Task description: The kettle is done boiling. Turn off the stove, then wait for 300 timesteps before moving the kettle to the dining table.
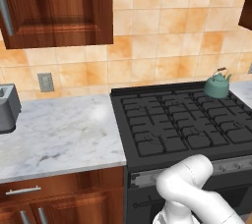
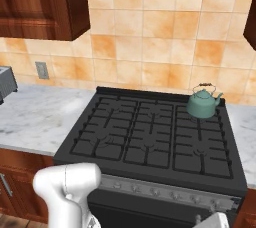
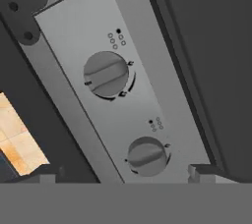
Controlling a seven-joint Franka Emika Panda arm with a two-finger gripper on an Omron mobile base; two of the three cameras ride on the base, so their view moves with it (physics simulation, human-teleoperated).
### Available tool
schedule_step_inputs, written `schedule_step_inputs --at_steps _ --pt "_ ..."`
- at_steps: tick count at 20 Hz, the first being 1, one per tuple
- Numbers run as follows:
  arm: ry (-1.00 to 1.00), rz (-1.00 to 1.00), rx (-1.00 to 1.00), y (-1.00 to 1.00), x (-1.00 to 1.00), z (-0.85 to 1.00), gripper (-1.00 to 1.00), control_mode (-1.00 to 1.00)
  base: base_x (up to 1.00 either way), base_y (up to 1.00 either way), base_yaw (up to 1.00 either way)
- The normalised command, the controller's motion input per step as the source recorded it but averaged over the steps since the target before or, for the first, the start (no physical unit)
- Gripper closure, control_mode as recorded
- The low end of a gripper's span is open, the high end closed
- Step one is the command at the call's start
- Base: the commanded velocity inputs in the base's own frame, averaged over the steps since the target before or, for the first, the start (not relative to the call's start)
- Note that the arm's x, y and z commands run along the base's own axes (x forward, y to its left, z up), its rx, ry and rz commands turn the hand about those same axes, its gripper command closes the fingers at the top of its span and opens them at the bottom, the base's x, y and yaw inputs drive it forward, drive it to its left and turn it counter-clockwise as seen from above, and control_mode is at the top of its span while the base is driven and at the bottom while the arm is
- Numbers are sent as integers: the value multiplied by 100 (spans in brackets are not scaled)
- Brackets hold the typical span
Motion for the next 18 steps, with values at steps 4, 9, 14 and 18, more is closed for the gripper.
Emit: schedule_step_inputs --at_steps 4,9,14,18 --pt "0 0 -9 -5 -23 49 -100 -100 0 0 0" --pt "0 0 -13 -8 -16 54 -100 -100 0 0 0" --pt "0 0 -15 -5 -9 58 -100 -100 0 0 0" --pt "0 0 -17 -1 -7 60 -100 -100 0 0 0"
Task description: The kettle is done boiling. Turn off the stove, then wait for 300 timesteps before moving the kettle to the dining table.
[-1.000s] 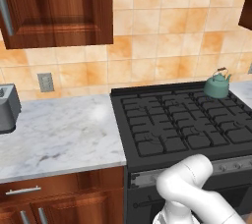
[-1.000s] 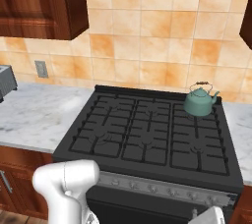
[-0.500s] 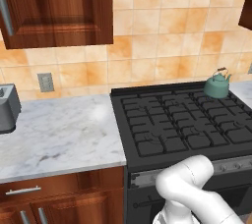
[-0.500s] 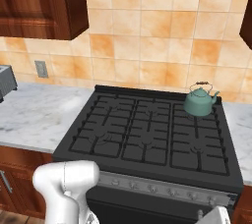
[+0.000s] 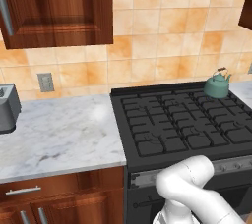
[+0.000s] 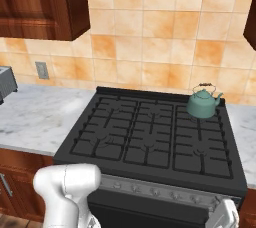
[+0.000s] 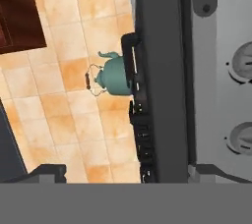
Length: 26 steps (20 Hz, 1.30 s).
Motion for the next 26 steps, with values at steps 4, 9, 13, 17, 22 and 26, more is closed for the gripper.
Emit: schedule_step_inputs --at_steps 4,9,13,17,22,26 --pt "0 -1 -19 0 -1 64 -100 -100 0 0 0" --pt "0 -1 -20 0 0 65 -100 -100 0 0 0" --pt "1 -1 -20 7 0 55 -100 -100 0 0 0" --pt "1 -3 -22 19 0 44 -100 -100 0 0 0" --pt "14 -4 -20 15 15 39 -100 -100 0 0 0" --pt "26 -6 -14 3 33 45 -100 -100 0 0 0"
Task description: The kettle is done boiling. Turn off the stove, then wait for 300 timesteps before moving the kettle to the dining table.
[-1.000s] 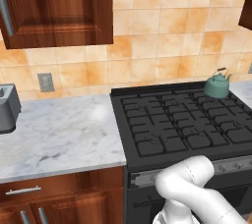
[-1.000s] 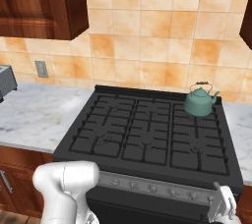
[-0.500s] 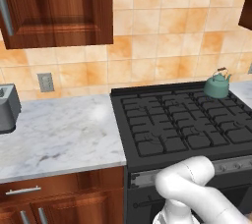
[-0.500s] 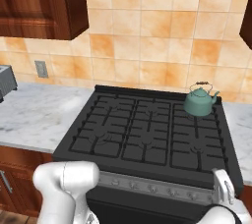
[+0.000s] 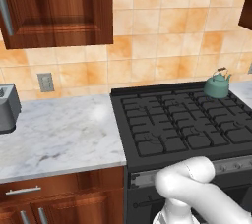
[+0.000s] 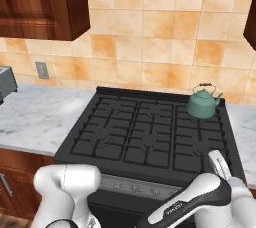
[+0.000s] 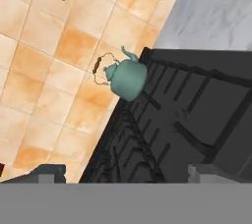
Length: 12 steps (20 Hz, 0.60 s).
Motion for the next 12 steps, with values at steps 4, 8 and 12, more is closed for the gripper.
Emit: schedule_step_inputs --at_steps 4,8,12 --pt "32 -6 -10 0 38 49 -100 -100 0 0 0" --pt "34 -5 -5 -1 41 39 -100 -100 0 0 0" --pt "36 -5 -4 -1 46 35 -100 -100 0 0 0"
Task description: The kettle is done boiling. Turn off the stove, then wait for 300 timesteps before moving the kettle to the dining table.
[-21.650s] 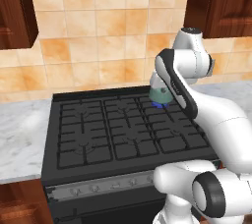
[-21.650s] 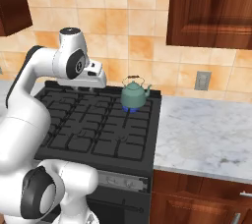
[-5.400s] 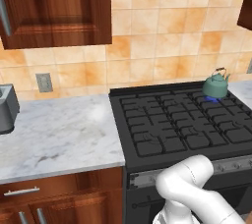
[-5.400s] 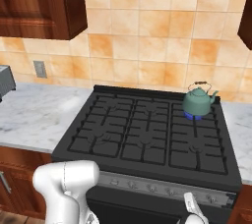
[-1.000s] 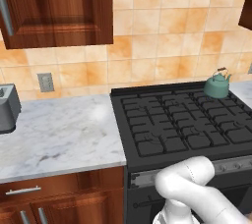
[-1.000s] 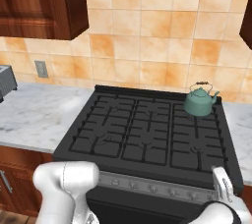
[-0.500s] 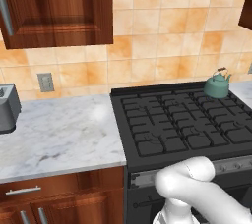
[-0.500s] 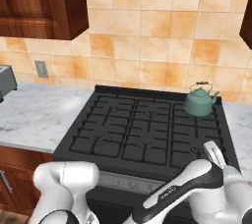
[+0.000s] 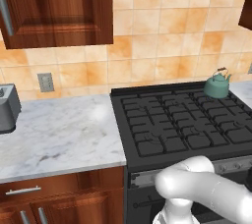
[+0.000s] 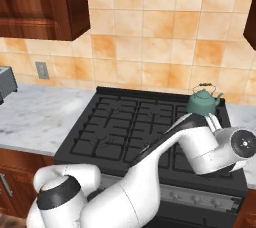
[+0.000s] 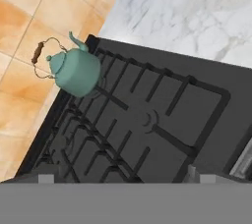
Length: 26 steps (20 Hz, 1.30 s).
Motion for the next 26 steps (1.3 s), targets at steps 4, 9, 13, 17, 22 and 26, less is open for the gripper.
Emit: schedule_step_inputs --at_steps 4,9,13,17,22,26 --pt "35 -4 -2 0 44 30 -100 -100 0 0 0" --pt "26 -3 0 0 40 11 -100 -100 0 0 0" --pt "1 0 0 -3 13 0 -100 -100 0 0 0" --pt "8 -1 0 0 37 0 -100 -100 0 0 0" --pt "12 -4 0 1 41 0 -100 -100 0 0 0" --pt "8 -5 0 2 36 0 -100 -100 0 0 0"
